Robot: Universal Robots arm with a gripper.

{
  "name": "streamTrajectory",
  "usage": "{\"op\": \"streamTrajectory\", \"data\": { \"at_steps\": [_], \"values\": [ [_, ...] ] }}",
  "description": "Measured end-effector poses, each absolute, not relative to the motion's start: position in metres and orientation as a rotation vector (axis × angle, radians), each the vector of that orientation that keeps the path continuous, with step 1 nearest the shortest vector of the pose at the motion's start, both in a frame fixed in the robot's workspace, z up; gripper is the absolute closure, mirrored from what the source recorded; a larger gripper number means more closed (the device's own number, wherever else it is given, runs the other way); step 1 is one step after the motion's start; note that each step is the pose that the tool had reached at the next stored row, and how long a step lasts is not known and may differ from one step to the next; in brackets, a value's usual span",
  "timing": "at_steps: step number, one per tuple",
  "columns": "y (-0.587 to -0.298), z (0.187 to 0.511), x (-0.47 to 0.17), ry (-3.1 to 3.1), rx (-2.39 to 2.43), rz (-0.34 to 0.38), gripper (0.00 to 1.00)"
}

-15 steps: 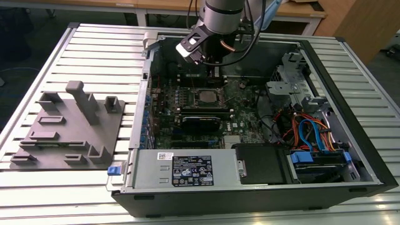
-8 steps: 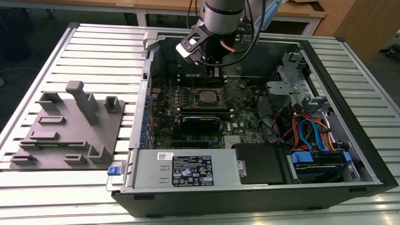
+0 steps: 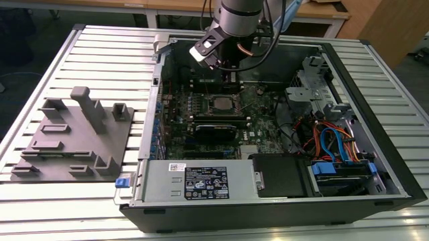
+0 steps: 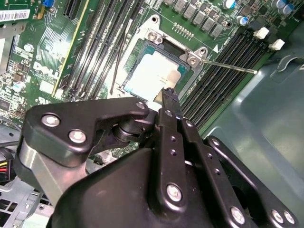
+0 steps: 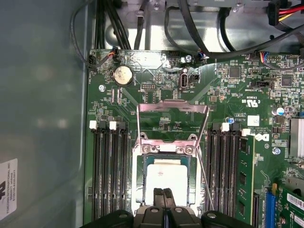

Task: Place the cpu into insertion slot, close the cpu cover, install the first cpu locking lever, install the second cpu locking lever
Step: 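Close the cpu cover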

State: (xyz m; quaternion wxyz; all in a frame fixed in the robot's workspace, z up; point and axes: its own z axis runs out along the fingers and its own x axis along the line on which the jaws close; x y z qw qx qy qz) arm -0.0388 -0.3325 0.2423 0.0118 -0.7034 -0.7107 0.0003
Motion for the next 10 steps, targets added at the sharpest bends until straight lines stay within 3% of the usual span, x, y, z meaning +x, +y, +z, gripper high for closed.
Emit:
{"op": "streamTrajectory", "data": {
  "at_steps": [10],
  "values": [
    [-0.3324, 0.2423, -0.0366, -2.216, -2.194, 0.001, 0.90]
  ]
}}
